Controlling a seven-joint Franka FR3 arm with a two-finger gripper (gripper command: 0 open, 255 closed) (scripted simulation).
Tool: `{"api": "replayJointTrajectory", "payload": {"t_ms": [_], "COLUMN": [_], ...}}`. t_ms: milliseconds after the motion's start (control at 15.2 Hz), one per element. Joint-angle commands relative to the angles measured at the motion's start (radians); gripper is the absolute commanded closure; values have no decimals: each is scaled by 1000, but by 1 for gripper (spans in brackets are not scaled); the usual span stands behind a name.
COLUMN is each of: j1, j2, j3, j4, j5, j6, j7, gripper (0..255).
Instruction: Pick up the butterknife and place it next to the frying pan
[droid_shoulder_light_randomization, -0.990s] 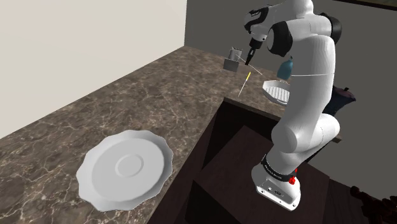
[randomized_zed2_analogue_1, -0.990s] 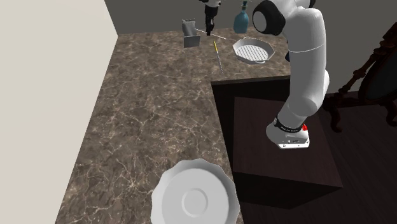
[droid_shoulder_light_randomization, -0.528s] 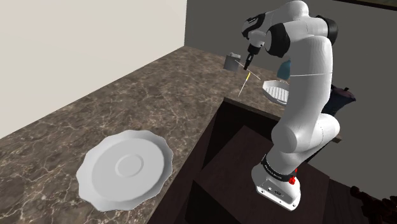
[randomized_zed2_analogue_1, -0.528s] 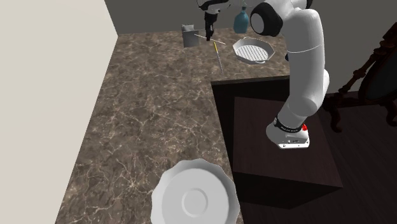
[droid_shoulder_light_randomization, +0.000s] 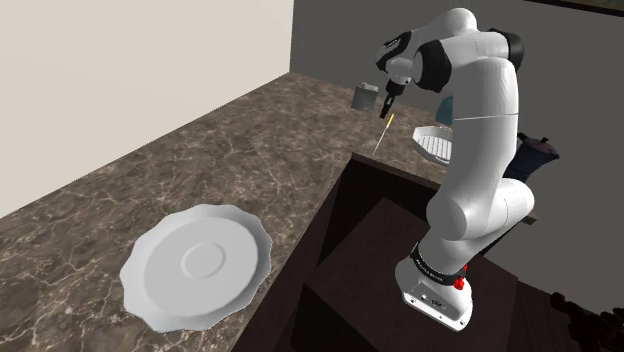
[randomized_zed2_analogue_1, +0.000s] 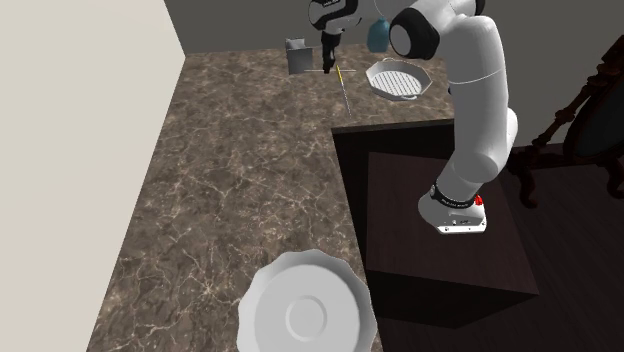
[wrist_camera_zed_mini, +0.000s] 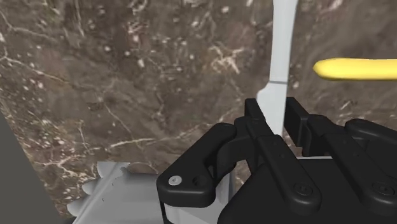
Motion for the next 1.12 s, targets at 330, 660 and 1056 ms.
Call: {"api": "replayJointTrajectory", "payload": {"t_ms": [330,660,1056], "j1": [-2,-2,4], "j2": [9,9,-39], "j3": [3,3,-14], "j4": [-5,-5,23], "j5": [5,5,-22], "j6": [14,13,-58], "j7": [-4,-4,12], "gripper": [255,0,0]}}
